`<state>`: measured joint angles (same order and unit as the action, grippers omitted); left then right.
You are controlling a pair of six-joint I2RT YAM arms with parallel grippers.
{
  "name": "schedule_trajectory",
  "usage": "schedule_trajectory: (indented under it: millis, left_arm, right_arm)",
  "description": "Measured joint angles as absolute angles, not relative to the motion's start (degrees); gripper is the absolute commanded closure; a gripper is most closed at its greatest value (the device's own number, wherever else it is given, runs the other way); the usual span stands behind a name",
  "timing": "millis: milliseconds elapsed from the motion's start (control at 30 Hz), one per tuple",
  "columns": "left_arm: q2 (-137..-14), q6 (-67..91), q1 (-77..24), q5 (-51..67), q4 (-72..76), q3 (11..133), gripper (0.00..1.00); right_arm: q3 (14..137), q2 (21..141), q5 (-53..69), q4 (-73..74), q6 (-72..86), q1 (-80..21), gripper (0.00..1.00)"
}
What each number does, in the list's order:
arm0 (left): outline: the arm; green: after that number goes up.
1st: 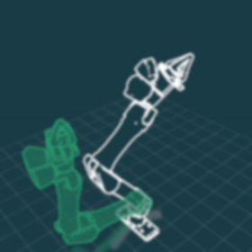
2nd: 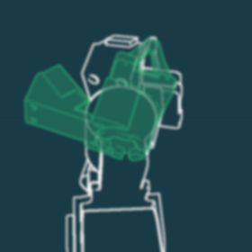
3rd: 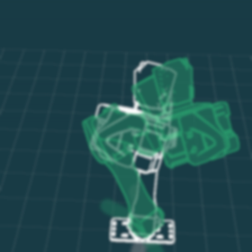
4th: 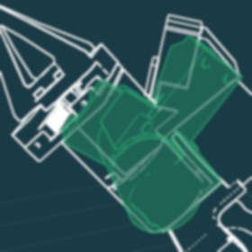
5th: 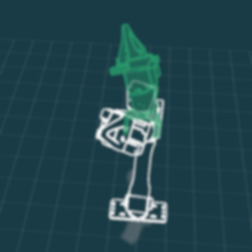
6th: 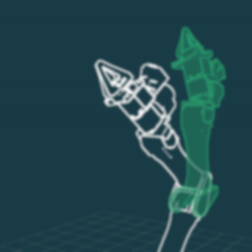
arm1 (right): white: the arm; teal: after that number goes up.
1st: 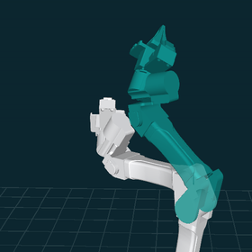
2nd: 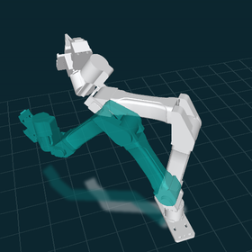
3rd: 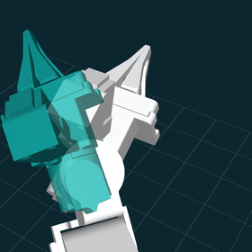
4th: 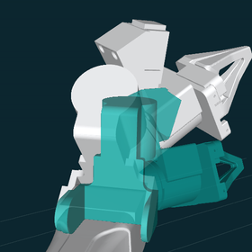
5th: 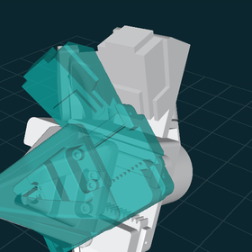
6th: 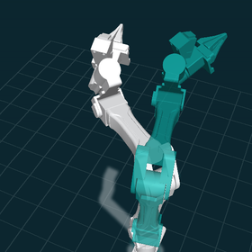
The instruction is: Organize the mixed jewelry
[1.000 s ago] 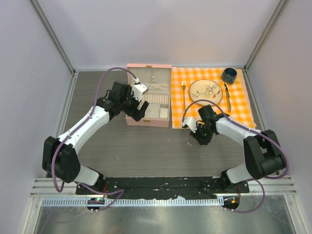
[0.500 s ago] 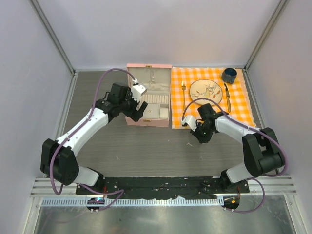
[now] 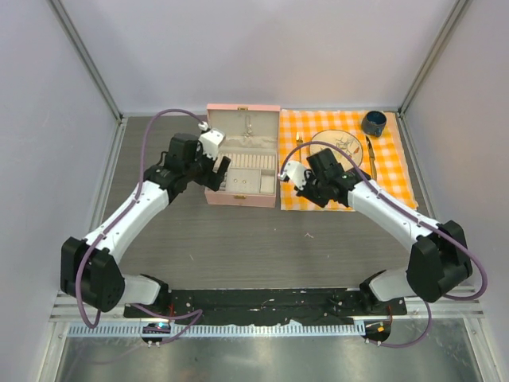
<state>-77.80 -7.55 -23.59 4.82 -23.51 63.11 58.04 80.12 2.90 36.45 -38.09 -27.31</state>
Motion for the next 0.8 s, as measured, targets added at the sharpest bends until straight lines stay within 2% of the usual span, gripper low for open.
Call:
schedule_trajectory:
  millis: [400, 800]
  left_arm:
    - [-75.35, -3.53, -17.87, 1.91, -21.19, 62.92, 0.12]
    - [-75.13, -1.39, -14.70, -0.56, -20.27, 62.92, 0.12]
  right_arm:
    - [71.61, 83.85, -7.75, 33.82, -35.70, -39.20, 0.99]
    - [72.77, 96.12, -18.79, 19.68, -39.20, -46.33, 0.99]
